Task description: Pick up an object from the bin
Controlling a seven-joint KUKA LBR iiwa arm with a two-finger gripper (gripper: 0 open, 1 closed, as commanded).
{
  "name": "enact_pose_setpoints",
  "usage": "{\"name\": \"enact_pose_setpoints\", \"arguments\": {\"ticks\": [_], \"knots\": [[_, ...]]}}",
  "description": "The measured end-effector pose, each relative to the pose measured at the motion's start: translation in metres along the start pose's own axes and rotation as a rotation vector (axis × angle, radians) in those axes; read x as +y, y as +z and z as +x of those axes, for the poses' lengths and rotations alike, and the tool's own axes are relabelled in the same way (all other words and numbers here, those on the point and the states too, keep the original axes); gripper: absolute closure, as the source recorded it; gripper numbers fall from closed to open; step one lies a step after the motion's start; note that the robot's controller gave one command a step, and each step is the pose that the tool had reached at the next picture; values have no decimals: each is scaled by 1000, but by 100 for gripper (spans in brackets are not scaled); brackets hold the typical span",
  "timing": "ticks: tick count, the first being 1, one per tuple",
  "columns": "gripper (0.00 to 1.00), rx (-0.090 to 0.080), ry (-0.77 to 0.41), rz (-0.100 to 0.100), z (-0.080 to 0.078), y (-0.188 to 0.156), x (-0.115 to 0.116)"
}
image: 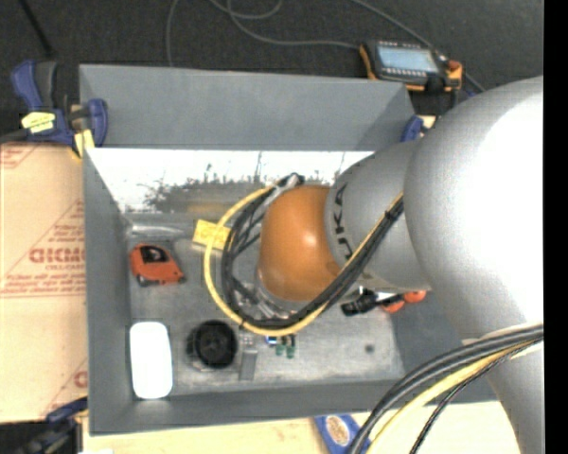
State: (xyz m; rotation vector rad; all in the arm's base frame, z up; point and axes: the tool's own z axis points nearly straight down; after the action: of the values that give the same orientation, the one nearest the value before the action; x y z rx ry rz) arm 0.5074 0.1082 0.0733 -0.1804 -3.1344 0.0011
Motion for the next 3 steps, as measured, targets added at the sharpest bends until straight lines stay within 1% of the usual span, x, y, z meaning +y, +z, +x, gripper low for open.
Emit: {"name": "enact_pose_setpoints", "arguments": {"ticks": [1, 2, 3], "knots": [[0, -5, -23, -1, 5, -6, -7], [0, -4, -118, 2, 1, -1, 36], [100, -4, 11, -2, 16, 3, 61]]}}
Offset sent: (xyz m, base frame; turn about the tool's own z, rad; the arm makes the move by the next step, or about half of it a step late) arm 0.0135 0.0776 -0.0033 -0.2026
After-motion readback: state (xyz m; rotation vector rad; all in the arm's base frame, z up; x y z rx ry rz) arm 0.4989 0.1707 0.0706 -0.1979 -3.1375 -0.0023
